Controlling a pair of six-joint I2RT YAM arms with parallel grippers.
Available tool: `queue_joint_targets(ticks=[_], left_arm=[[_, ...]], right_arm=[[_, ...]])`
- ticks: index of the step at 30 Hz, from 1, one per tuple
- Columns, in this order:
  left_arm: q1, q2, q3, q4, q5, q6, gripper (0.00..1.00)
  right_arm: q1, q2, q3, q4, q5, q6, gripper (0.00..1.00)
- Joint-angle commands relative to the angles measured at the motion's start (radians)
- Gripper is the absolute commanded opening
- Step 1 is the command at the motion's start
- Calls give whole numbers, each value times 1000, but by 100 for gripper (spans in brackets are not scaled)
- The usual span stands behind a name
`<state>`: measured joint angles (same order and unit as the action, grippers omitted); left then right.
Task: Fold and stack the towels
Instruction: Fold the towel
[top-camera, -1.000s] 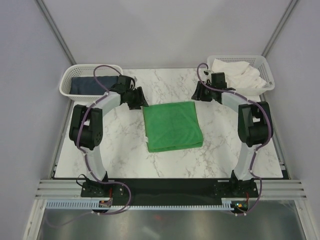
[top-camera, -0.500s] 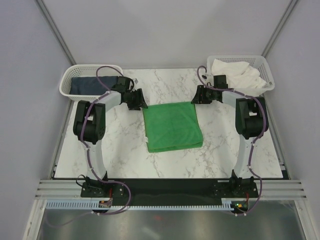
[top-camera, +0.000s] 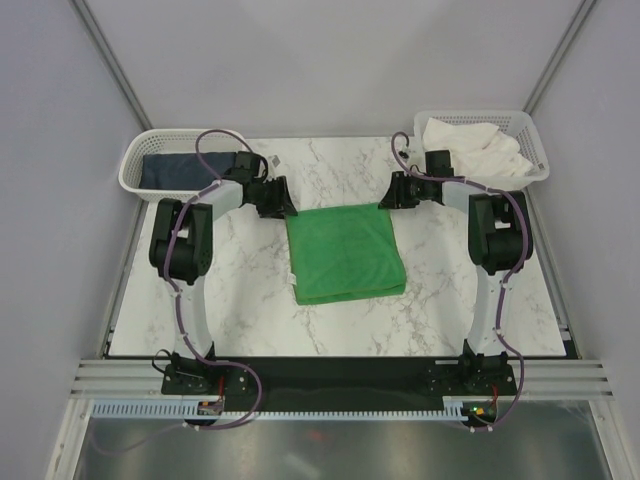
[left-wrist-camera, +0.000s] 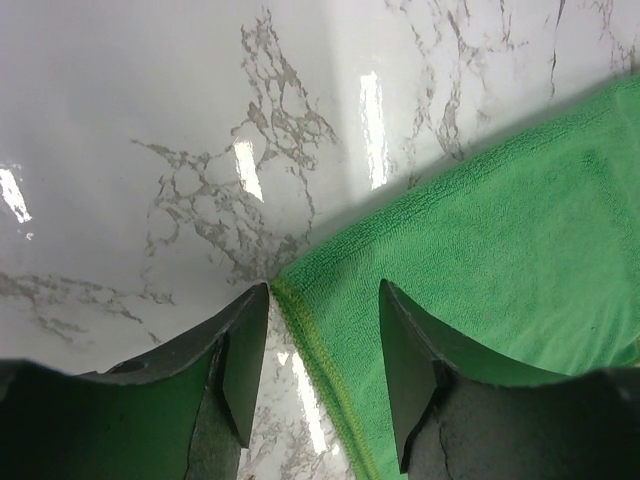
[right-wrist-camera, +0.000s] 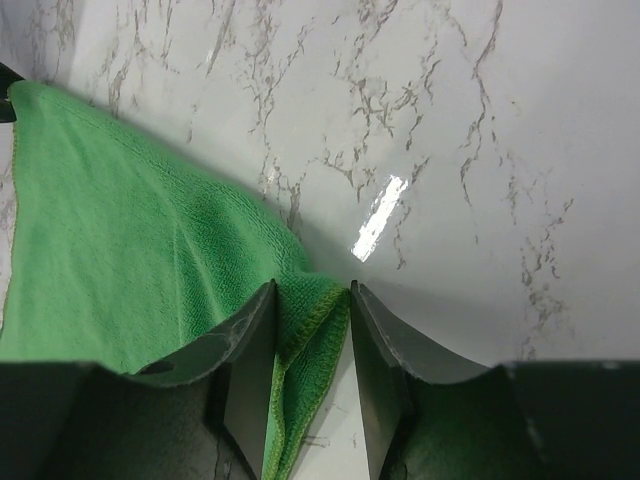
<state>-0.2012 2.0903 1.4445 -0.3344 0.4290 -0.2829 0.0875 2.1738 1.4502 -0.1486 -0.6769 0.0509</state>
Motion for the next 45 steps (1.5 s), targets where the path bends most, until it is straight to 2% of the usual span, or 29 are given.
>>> queue_joint_targets(ticks=[1,6,10,19,22,23,25,26,27,28,29,30,31,32,38,45], left_arm=[[5,36,40,23,33,60,56],[5,45,44,21,47,65,47],[6,47,40,20,40,68,45],[6,59,56,9,60,108,47],[6,57,54,5,67,108,37],[6,59,59,3,70,111,29],[6,59,62,-3,71,111,26],[6,57,65,-8,71,110,20],[8,57,70,-11,74,111,18],[8,59,71,-12,76,111,16],[8,56,73,-15,80,110,10],[8,57,76,-18,85,111,5],[9,56,77,-20,91,108,2],[9,51,80,-20,96,105,2],[14,-13,97,-38,132,97,2],[16,-188,145,-63,145,70,2]], right_arm=[[-9,20,35,15,-41,-36,43],[-29,24,44,20,-47,-29,43],[-35,30,55,21,-53,-28,50],[-35,56,72,32,-170,-37,47],[-35,63,78,26,-159,-29,44],[-34,61,76,20,-156,-31,44],[-35,55,73,12,-142,-39,43],[-37,54,73,1,-135,-42,43],[-38,50,73,-3,-135,-43,42],[-38,47,70,-3,-135,-43,37],[-40,46,70,-3,-132,-43,30],[-38,43,70,-3,-131,-42,22],[-40,40,75,-2,-131,-39,6],[-38,37,82,-2,-131,-34,0],[-38,-69,79,1,-67,15,0],[-37,-290,26,49,2,98,0]])
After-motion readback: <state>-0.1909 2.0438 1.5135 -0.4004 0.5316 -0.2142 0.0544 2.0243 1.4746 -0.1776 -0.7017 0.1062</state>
